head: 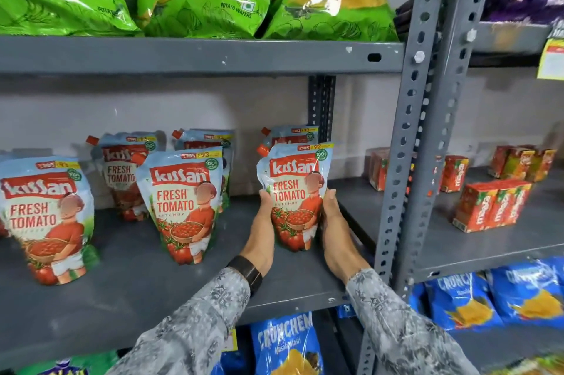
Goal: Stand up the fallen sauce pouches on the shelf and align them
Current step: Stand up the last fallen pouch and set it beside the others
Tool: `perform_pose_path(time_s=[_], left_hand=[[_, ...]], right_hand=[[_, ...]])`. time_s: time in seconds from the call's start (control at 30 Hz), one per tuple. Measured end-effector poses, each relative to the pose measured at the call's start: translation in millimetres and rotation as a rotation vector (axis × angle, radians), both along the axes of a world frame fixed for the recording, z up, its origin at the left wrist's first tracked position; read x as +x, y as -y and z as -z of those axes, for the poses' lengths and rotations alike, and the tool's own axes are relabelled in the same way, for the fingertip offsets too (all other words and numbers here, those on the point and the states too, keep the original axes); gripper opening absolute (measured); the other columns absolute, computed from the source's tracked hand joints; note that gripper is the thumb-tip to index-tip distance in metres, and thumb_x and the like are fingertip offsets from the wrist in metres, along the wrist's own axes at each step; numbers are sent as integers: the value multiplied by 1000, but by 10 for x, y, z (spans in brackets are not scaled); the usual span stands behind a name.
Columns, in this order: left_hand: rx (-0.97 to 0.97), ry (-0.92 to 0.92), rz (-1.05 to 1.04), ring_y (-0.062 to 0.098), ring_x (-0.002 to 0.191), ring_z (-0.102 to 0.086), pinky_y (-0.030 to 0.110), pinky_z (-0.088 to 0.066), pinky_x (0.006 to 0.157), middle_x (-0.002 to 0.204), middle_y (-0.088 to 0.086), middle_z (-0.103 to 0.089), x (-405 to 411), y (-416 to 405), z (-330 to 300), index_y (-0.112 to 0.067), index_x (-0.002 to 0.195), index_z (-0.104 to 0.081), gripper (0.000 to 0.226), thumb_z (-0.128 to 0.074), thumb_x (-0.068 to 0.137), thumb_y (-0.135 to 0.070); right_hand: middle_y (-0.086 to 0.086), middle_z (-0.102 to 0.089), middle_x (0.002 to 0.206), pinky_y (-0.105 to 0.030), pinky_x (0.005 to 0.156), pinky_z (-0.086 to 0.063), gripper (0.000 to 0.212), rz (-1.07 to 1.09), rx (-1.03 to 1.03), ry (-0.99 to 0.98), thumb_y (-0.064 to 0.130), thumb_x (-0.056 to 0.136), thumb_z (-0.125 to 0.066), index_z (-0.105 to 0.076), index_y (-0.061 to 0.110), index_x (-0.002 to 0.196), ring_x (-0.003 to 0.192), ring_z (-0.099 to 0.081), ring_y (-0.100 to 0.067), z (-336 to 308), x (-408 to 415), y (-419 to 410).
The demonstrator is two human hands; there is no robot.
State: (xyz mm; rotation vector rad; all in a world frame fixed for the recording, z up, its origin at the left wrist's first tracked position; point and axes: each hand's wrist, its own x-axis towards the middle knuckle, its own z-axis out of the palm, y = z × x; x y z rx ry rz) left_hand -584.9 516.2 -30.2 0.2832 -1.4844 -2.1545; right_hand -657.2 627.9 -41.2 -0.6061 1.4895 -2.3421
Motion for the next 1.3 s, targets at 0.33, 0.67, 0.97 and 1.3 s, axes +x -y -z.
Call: perform_pose_path(time_s=[0.33, 0.67, 0.97, 1.3], left_hand=[[-105, 26, 30, 13, 123, -67, 39, -51, 105, 132, -4, -72, -159, -52, 219, -28, 141, -59, 57, -36, 101, -61], [-104, -26, 7, 7, 114, -71, 18, -58, 82, 124, -7, -76, -157, -42, 217, -27, 134, -62, 49, -37, 103, -56], [-396, 132, -156, 7, 137, -52, 40, -36, 121, 149, -9, -58, 499, 162, 111, -34, 147, -53, 61, -46, 94, -65], [-443, 28, -642, 14, 99, -71, 31, -54, 87, 98, -8, -75, 1783, 1335, 144, -36, 98, -72, 10, -65, 92, -32]], right_hand=[[-5, -78, 124, -35, 88, -63, 76, 80, -109, 21, 70, 88, -47, -59, 18, 143, 113, -76, -19, 91, -83, -57], [7, -80, 117, -25, 79, -63, 46, 110, -29, -38, 55, 100, -45, -57, 27, 135, 108, -77, -12, 143, -102, 30], [19, -66, 105, -17, 87, -50, 38, 464, 290, -307, 56, 103, -48, -55, 25, 125, 102, -64, 6, 147, 254, -330], [23, -69, 91, -42, 85, -61, 27, 59, 299, -427, 62, 89, -60, -66, 41, 106, 87, -65, 1, 51, 1072, 672]])
